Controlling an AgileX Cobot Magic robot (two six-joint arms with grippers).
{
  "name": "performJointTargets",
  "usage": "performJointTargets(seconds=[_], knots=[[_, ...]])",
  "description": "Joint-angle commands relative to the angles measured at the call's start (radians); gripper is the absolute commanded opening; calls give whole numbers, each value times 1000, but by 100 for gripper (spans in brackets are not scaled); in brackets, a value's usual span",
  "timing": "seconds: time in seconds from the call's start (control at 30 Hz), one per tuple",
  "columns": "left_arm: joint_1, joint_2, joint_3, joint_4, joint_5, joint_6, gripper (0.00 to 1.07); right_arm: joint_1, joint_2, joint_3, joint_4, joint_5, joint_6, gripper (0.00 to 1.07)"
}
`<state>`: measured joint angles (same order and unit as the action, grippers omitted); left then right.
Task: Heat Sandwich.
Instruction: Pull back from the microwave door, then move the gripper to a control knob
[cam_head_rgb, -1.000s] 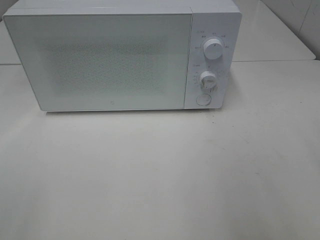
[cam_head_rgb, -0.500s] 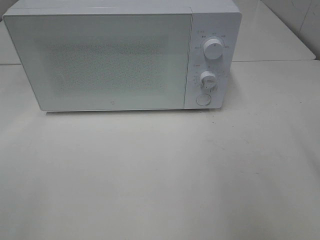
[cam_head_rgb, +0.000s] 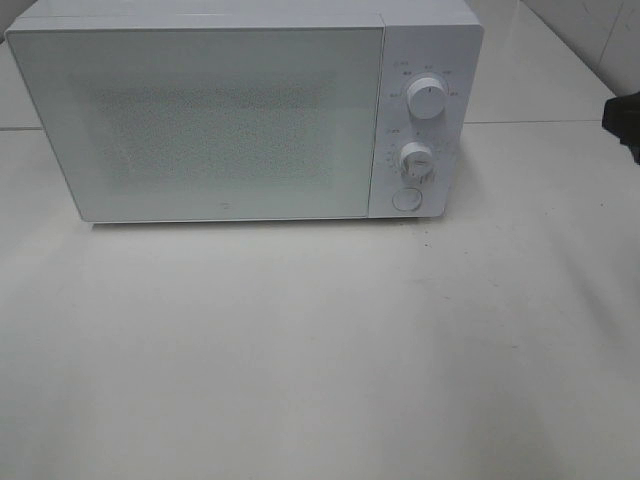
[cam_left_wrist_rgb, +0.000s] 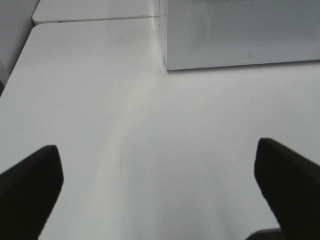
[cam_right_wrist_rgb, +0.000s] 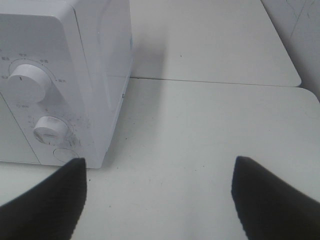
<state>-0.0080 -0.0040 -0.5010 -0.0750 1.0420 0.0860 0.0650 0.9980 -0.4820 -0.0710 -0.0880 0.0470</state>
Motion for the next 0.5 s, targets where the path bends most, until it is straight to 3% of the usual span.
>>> performJointTargets(seconds=[0.03, 0.33, 0.5], knots=[[2, -26, 3, -8, -15, 1, 104, -5, 39, 33, 1, -136, 5, 76], [2, -26, 3, -8, -15, 1, 104, -4, 156, 89, 5, -394, -15, 76], [2, -26, 3, -8, -15, 1, 104, -4, 230, 139, 87, -560, -87, 76]])
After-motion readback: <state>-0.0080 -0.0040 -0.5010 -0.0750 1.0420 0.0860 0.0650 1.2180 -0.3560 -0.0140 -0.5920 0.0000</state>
